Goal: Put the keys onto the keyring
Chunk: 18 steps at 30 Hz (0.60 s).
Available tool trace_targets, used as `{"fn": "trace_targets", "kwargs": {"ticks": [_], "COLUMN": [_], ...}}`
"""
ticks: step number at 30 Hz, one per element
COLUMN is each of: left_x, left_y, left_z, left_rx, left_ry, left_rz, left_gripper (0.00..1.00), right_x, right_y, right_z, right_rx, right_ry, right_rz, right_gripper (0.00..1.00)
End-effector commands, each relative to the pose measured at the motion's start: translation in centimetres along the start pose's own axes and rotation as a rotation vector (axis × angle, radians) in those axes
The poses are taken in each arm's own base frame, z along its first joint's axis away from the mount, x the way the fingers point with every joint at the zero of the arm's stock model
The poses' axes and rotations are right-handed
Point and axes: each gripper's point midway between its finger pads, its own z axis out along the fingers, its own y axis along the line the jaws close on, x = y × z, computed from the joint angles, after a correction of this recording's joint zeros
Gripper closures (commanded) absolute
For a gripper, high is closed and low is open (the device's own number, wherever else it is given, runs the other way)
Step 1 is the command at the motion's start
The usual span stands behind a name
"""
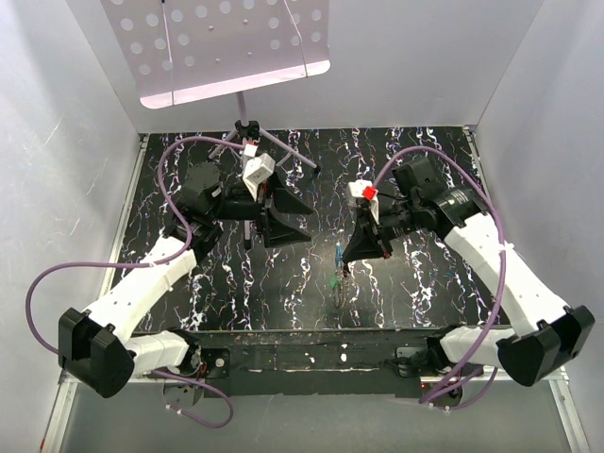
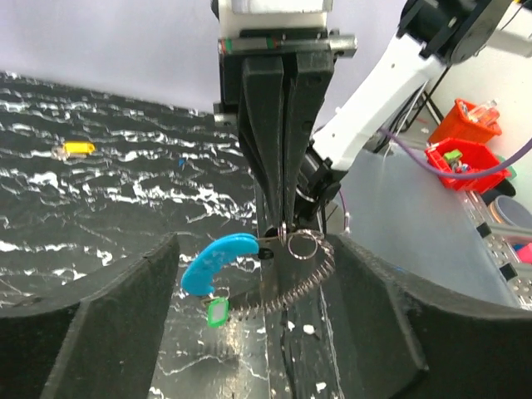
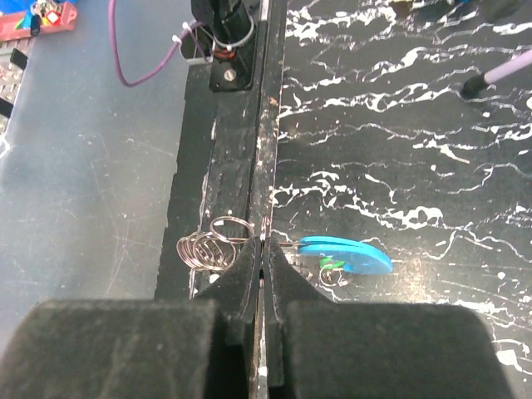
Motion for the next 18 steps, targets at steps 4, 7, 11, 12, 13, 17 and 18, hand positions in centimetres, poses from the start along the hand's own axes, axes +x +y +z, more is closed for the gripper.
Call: {"fn": "trace_targets", "kwargs": {"ticks": [4,7,11,12,13,17,18], "left_x": [4.1,4.0,5.1,5.4,5.6,6.3,6.5], "left_y": [0.6,0.4,1.3,1.4,1.4,1.4,1.4], "left_z": [1.0,2.0,2.9,3.0,3.3,3.7,3.8], "left_rx": [0.009,0.001,-0.021,-0.02,-0.013,0.009,0.011], "left_ry": [0.149,0.154,0.174,0.178,0.184,0.197,0.2], "left_rz": [-0.072,-0.048,-0.076,-0.084,-0.089,-0.106,-0.111], "left_gripper": [0.43,0.46,0.55,0.57,0.59,0.62,0.63], "right_x": [-0.1,-0.2,-0.5,-0.5,-0.6,-1.0,-1.1], "right_y": [-0.9,-1.5,-2.2,-2.4,-2.6,-2.9,-3.0], "right_z": [-0.2,-0.1,0.2,0.3,0.3,0.2,0.3], "right_rx": [-0.027,-0.037,-0.049,-0.05,-0.052,-0.057,-0.059], "right_ry": [0.082,0.104,0.111,0.109,0.108,0.092,0.09], "right_rz": [0.019,0.058,0.081,0.09,0.101,0.117,0.12], "right_gripper": [0.99,0.99,0.99,0.99,0.99,0.99,0.99]}}
